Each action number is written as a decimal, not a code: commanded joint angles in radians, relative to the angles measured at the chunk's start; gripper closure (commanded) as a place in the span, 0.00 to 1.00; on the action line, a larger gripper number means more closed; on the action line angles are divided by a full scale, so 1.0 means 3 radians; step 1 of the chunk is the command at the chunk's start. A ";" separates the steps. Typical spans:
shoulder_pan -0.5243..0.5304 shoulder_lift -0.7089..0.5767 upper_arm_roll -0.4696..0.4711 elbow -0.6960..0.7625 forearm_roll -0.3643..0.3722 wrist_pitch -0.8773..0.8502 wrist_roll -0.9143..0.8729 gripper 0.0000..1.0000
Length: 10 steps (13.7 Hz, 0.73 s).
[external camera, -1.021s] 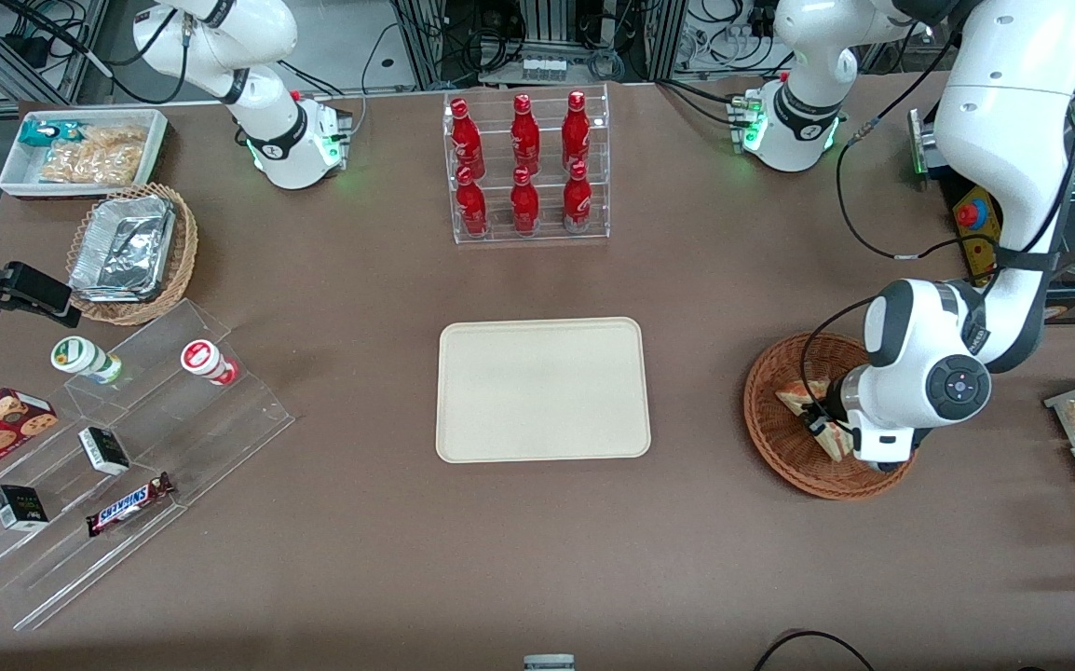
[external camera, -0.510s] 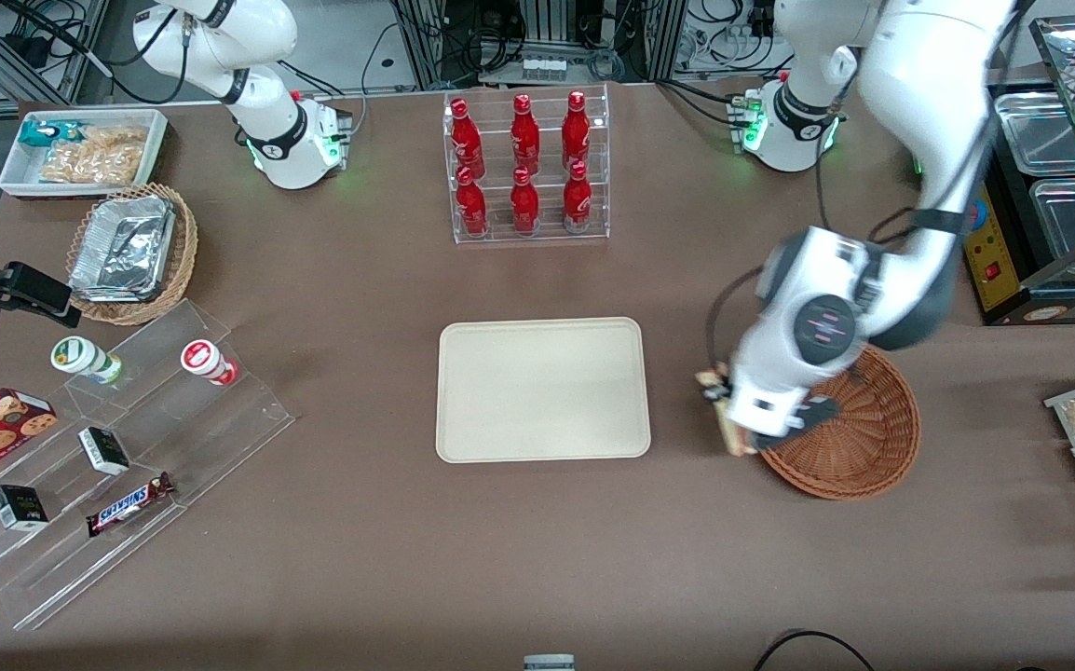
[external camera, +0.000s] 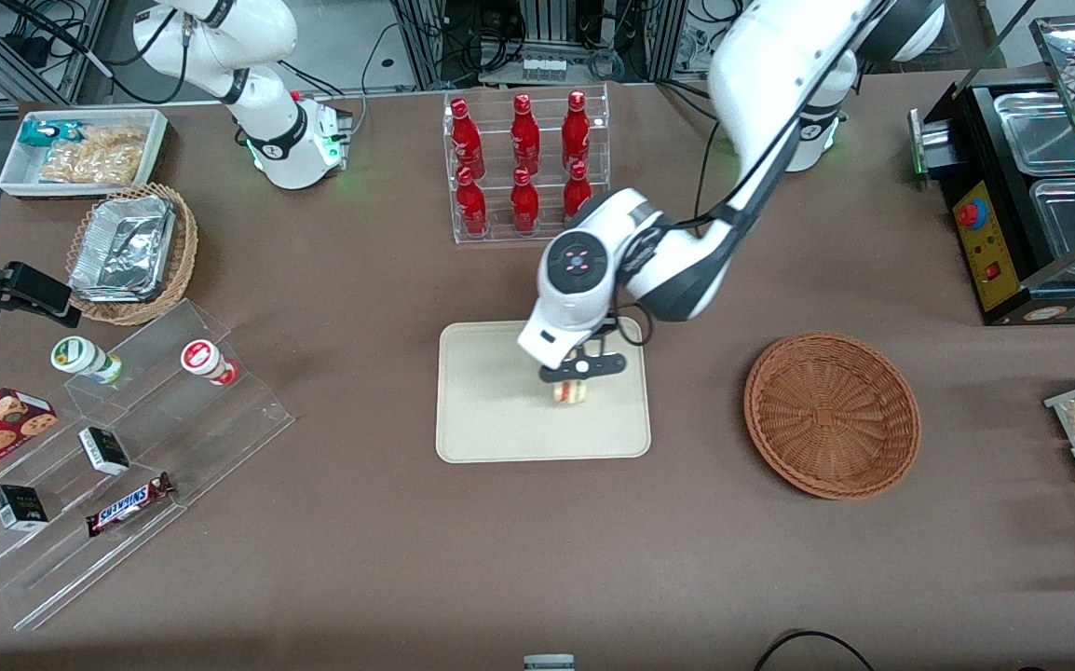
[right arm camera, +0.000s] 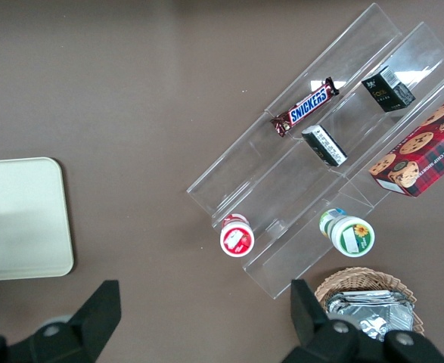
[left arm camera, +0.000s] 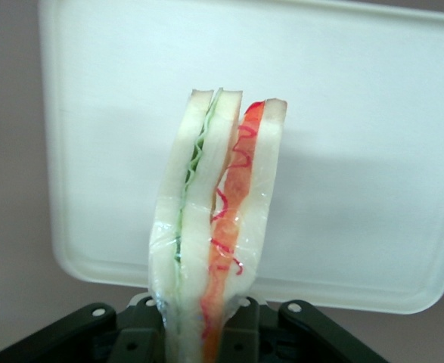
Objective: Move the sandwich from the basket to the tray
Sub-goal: 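Lift the sandwich and carry it over the cream tray, then lower the sandwich onto the tray and open the left gripper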
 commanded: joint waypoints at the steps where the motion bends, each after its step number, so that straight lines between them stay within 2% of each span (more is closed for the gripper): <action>1: -0.0098 0.0394 0.0039 0.0457 0.0055 -0.0074 -0.0061 0.67; 4: -0.0118 0.0477 0.0045 0.0483 0.0126 -0.0063 -0.0061 0.61; 6: -0.0118 0.0513 0.0045 0.0519 0.0126 0.0023 -0.0091 0.47; 7: -0.0118 0.0508 0.0050 0.0534 0.0131 0.0024 -0.0157 0.26; 8: -0.0118 0.0472 0.0065 0.0549 0.0202 -0.0002 -0.0158 0.00; 10: -0.0093 0.0340 0.0070 0.0544 0.0478 -0.0083 -0.0178 0.00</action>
